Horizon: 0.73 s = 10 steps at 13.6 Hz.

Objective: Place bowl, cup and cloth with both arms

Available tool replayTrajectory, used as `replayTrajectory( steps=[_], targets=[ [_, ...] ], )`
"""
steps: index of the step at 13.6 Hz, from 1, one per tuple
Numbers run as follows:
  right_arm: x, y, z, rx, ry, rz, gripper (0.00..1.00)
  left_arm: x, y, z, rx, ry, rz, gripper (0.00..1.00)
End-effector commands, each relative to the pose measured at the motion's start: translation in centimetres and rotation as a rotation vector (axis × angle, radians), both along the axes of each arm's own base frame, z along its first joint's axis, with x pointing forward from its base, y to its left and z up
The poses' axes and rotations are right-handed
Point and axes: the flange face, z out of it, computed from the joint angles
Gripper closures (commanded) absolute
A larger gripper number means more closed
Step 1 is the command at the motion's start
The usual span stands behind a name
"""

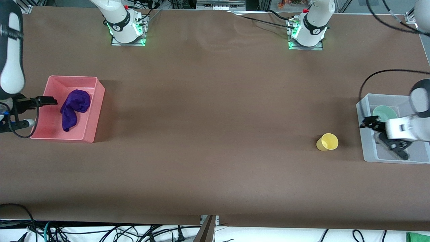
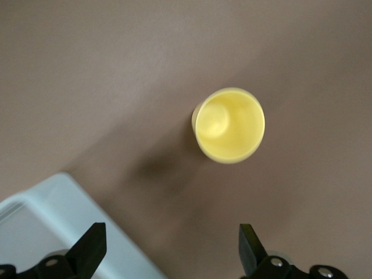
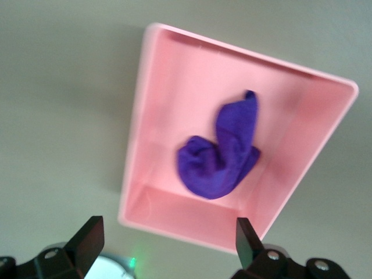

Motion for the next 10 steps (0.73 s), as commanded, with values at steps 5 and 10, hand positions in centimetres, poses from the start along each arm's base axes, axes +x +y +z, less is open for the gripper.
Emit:
replayTrajectory(
  steps=[5,10],
  targets=[
    [0.2,10.0,11.3,-0.06,-0.075,-0.052,0.0,1.3,-2.3,-8.2,-0.063,0.04,0.218,0.37],
    [-1.4,10.6,16.8,-0.085,-0.233,-0.081,0.0,1.2,-2.4,-11.2,-0.141,0.052,0.271,1.0]
  ],
)
